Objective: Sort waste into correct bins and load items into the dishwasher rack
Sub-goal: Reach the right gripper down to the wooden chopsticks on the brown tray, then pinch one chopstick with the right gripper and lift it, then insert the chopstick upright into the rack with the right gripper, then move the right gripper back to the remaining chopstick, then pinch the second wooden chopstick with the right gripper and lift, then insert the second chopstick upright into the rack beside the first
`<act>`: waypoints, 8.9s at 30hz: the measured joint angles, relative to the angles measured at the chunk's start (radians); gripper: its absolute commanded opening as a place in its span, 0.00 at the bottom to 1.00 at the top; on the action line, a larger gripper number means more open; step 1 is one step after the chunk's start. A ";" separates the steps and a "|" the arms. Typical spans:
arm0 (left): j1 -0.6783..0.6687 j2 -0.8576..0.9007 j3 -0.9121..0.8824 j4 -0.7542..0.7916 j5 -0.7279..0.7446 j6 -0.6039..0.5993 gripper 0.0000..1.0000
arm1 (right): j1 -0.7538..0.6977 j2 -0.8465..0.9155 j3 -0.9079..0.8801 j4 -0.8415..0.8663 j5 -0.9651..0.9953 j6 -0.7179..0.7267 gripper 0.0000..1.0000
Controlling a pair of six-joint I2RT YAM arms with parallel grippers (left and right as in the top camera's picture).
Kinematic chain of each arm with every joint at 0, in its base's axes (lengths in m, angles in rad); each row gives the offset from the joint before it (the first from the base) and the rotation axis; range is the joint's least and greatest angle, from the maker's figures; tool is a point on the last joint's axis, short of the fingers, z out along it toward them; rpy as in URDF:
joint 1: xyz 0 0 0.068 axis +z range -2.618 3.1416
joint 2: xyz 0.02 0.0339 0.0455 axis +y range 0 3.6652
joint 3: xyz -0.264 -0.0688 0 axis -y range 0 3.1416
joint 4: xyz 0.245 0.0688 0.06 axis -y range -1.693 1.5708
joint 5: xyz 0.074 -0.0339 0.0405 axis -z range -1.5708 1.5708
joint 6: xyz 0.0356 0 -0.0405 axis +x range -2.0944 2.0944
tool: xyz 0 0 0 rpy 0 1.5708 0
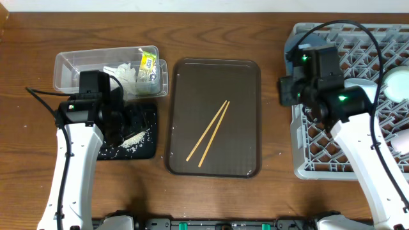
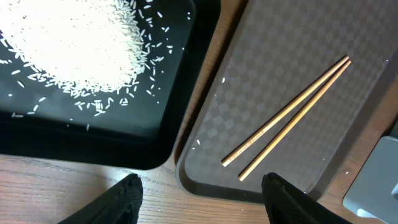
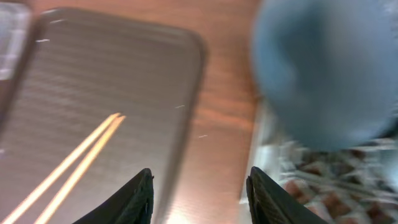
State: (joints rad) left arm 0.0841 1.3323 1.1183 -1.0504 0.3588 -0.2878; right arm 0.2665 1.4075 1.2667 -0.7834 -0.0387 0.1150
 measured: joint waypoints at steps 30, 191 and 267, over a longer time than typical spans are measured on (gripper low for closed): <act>0.000 0.000 0.000 0.000 0.000 0.000 0.65 | 0.512 0.562 0.003 0.003 -0.007 0.563 0.42; 0.000 0.000 0.000 0.000 0.000 0.000 0.65 | 0.006 0.117 0.108 -0.137 -0.200 0.033 0.43; 0.000 0.000 0.000 0.001 0.000 0.000 0.65 | -0.304 0.185 0.134 -0.342 0.157 -0.131 0.01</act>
State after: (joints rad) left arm 0.0841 1.3319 1.1183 -1.0492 0.3588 -0.2878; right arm -0.0376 1.5929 1.4006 -1.1255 0.1181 -0.0158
